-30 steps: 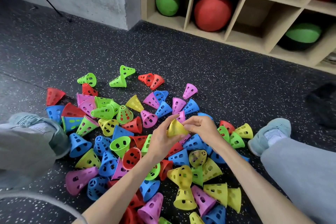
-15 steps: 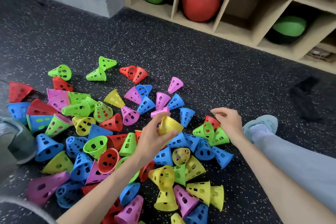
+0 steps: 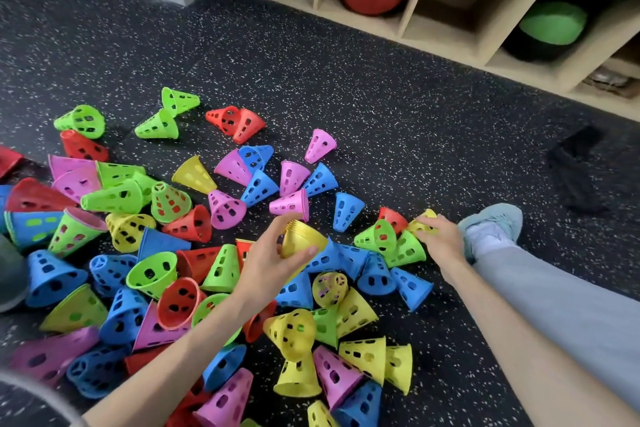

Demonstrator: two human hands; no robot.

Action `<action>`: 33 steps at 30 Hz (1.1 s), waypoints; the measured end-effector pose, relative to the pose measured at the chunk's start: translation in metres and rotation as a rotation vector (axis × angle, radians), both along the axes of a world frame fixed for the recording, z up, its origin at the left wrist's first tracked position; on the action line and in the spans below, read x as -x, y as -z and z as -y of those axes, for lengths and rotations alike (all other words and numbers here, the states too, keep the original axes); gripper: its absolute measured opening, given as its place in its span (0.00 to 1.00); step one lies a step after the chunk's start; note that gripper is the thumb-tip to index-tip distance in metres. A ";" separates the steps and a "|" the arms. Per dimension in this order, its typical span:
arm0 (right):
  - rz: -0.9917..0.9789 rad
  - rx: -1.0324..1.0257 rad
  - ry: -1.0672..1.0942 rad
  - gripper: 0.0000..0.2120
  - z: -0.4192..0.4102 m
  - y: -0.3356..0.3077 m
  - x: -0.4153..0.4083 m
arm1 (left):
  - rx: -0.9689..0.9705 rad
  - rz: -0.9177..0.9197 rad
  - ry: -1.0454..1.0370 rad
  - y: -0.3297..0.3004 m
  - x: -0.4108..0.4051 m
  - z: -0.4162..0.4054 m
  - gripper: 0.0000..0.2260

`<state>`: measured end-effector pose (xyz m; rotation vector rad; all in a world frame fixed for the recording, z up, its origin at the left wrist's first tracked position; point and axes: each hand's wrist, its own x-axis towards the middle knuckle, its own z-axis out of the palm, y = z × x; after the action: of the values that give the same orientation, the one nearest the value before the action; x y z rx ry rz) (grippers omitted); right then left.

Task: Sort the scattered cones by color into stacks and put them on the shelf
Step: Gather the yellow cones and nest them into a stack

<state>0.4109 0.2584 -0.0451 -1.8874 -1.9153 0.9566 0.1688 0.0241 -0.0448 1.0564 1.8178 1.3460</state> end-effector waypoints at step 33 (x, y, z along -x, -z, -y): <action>-0.426 -0.254 -0.162 0.14 0.103 -0.093 0.085 | 0.016 0.002 0.055 -0.033 -0.012 0.019 0.29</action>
<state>0.3263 0.1557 0.0474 -1.2831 -1.8414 1.0090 0.1804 0.0047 -0.0123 1.0884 1.7825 1.2975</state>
